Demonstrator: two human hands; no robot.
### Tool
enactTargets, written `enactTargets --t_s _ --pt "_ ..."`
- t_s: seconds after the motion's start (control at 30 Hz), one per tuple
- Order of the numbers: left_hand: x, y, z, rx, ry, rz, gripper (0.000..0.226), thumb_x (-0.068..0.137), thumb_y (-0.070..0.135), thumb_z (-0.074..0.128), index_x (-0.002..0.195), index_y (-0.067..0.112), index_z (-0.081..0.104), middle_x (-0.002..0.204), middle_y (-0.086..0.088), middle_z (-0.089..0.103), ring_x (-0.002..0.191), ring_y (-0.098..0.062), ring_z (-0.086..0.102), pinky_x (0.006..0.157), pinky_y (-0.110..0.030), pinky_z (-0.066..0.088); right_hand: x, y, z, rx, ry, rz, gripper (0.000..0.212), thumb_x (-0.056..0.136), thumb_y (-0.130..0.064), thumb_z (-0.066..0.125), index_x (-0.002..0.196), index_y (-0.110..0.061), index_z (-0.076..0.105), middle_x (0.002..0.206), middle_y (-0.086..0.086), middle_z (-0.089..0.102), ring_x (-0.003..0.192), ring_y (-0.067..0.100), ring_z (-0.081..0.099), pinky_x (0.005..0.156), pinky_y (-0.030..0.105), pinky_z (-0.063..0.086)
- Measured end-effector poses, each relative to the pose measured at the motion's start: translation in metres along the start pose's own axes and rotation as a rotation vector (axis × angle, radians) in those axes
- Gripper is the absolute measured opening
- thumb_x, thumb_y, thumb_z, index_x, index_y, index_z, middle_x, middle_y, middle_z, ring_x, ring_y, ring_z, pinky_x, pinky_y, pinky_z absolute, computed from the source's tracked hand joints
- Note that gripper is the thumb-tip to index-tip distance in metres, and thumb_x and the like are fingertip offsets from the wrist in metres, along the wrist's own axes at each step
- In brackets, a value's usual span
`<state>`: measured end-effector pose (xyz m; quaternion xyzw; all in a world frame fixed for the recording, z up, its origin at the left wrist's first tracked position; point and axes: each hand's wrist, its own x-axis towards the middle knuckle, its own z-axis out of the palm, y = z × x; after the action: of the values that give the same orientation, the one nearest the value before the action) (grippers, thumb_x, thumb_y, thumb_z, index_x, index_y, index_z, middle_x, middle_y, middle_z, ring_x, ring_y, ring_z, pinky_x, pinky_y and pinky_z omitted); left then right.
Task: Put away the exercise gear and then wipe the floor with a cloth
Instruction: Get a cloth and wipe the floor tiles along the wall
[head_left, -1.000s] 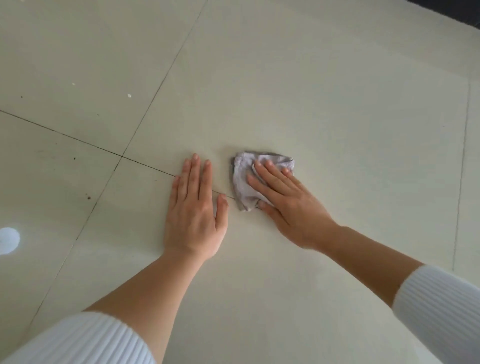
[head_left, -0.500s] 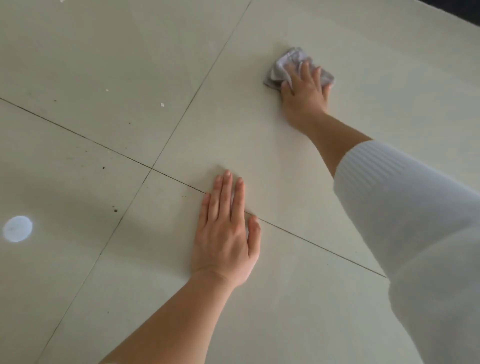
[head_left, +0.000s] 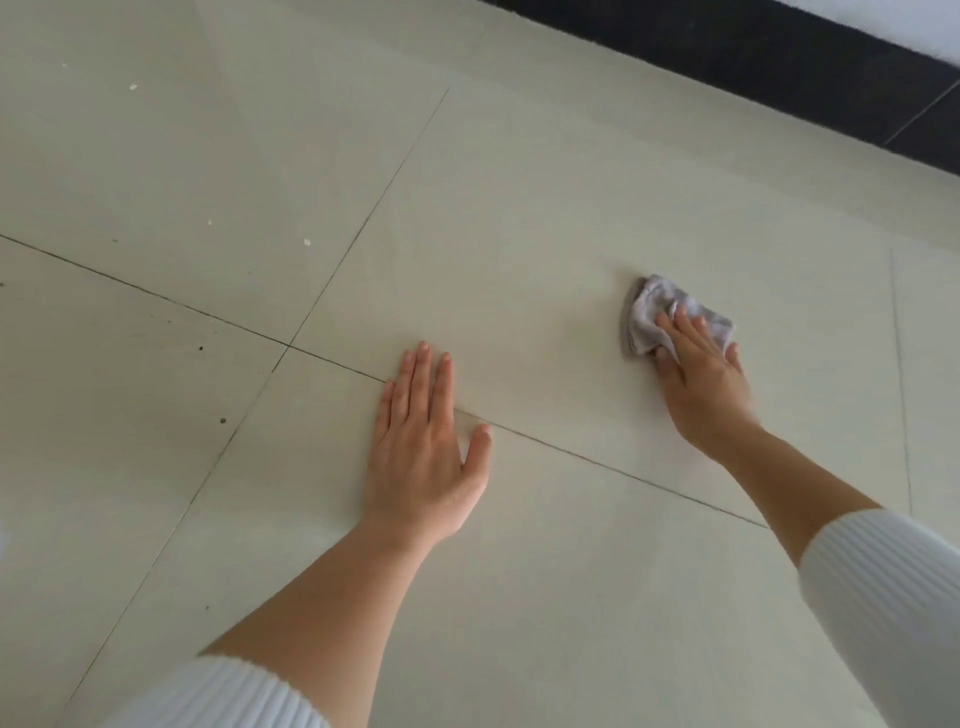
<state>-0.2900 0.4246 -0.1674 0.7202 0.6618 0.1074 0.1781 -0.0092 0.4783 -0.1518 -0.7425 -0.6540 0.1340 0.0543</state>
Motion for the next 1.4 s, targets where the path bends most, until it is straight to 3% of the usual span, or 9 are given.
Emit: enactTargets --t_s 0.17,0.5,0.6,0.67,0.77,0.9,1.1,1.3,1.4 --pt "0.012 -0.012 -0.015 -0.11 -0.227 0.014 0.069 0.098 0.048 0.028 0.153 0.02 -0.004 0.159 0.002 -0.019 0.144 -0.009 -0.022 0.117 -0.03 -0.011 -0.074 -0.033 0.011 0.076 -0.026 0.058 0.048 0.104 -0.025 0.026 0.151 -0.021 0.022 0.16 -0.001 0.01 0.147 0.013 0.0 0.118 0.031 -0.002" --pt "-0.077 -0.052 -0.015 0.071 -0.253 0.157 0.087 0.076 0.062 -0.004 0.152 0.019 -0.007 0.157 -0.005 -0.022 0.14 -0.014 -0.029 0.114 -0.029 -0.016 -0.21 -0.046 0.042 -0.22 -0.16 -0.636 0.053 0.096 -0.032 0.036 0.148 -0.024 0.028 0.156 -0.006 0.025 0.143 0.015 0.023 0.114 0.041 0.018" --pt "-0.101 -0.061 -0.017 0.105 -0.291 0.181 0.083 0.077 0.061 -0.007 0.15 0.021 -0.015 0.155 0.0 -0.029 0.138 -0.01 -0.035 0.115 -0.029 -0.015 -0.184 -0.021 0.018 -0.281 -0.092 -0.36 0.056 0.094 -0.022 0.033 0.15 -0.023 0.026 0.157 -0.007 0.023 0.143 0.016 0.025 0.113 0.051 0.027" --pt "-0.107 -0.067 -0.022 0.124 -0.314 0.201 0.082 0.077 0.061 -0.009 0.147 0.021 -0.02 0.152 0.004 -0.034 0.137 -0.008 -0.036 0.116 -0.028 -0.014 -0.169 0.004 0.002 -0.211 -0.126 -0.024 0.061 0.098 -0.014 0.031 0.153 -0.025 0.006 0.16 -0.009 -0.001 0.147 0.015 0.003 0.118 0.049 0.006" --pt "-0.11 -0.071 -0.027 0.135 -0.338 0.215 0.084 0.075 0.061 -0.01 0.146 0.019 -0.022 0.149 0.006 -0.035 0.138 -0.009 -0.033 0.116 -0.027 -0.013 -0.172 0.035 -0.014 -0.081 -0.14 0.361 0.06 0.1 -0.017 0.03 0.153 -0.025 0.003 0.16 -0.009 -0.005 0.147 0.016 -0.005 0.117 0.05 -0.002" --pt "-0.112 -0.067 -0.026 0.163 -0.341 0.205 0.087 0.074 0.061 -0.011 0.148 0.016 -0.018 0.153 0.001 -0.031 0.14 -0.012 -0.031 0.118 -0.031 -0.01 -0.189 0.031 0.0 -0.006 -0.059 0.472 0.057 0.1 -0.019 0.031 0.153 -0.026 0.011 0.161 -0.003 0.002 0.147 0.024 0.001 0.118 0.049 0.005" --pt "-0.113 -0.067 -0.022 0.186 -0.331 0.194 0.087 0.075 0.058 -0.011 0.15 0.014 -0.014 0.157 -0.004 -0.025 0.142 -0.016 -0.027 0.119 -0.033 -0.009 -0.246 -0.058 0.05 -0.027 -0.027 -0.17 0.058 0.084 -0.014 0.054 0.141 -0.016 0.041 0.148 0.011 0.041 0.133 0.044 0.038 0.103 0.054 0.039" --pt "-0.117 -0.065 -0.032 0.145 -0.309 0.152 0.079 0.082 0.056 -0.003 0.152 0.02 -0.007 0.157 -0.003 -0.023 0.144 -0.015 -0.022 0.118 -0.03 -0.008 -0.295 -0.103 0.075 -0.159 -0.202 -0.742 0.057 0.095 -0.038 0.041 0.149 -0.028 0.028 0.157 -0.004 0.023 0.145 0.025 0.02 0.117 0.041 0.021" --pt "-0.132 -0.076 -0.035 0.166 -0.262 0.157 0.082 0.079 0.057 -0.007 0.152 0.02 -0.003 0.159 -0.006 -0.018 0.146 -0.019 -0.017 0.118 -0.03 -0.006 -0.276 -0.088 0.07 -0.246 -0.183 -0.825 0.057 0.095 -0.036 0.036 0.15 -0.028 0.022 0.158 -0.007 0.02 0.145 0.023 0.019 0.117 0.044 0.02"
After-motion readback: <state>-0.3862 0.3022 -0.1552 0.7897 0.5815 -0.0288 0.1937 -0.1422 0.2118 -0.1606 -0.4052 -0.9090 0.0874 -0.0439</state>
